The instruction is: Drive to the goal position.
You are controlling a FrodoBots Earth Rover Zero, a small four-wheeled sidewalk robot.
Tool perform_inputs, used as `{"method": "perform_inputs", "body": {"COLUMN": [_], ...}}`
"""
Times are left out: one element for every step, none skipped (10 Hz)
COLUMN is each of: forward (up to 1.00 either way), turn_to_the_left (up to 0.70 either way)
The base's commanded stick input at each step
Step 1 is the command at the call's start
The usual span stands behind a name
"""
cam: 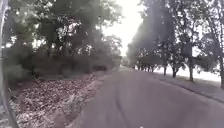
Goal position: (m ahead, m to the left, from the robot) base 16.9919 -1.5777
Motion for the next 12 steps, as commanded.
{"method": "perform_inputs", "body": {"forward": [0.70,0.70,0.70,0.70,0.70,0.70,0.70,0.70,0.70,0.70,0.70,0.70], "turn_to_the_left": [0.01,0.01,0.01,0.01,0.01,0.01,0.01,0.01,0.01,-0.03,-0.12,-0.21]}}
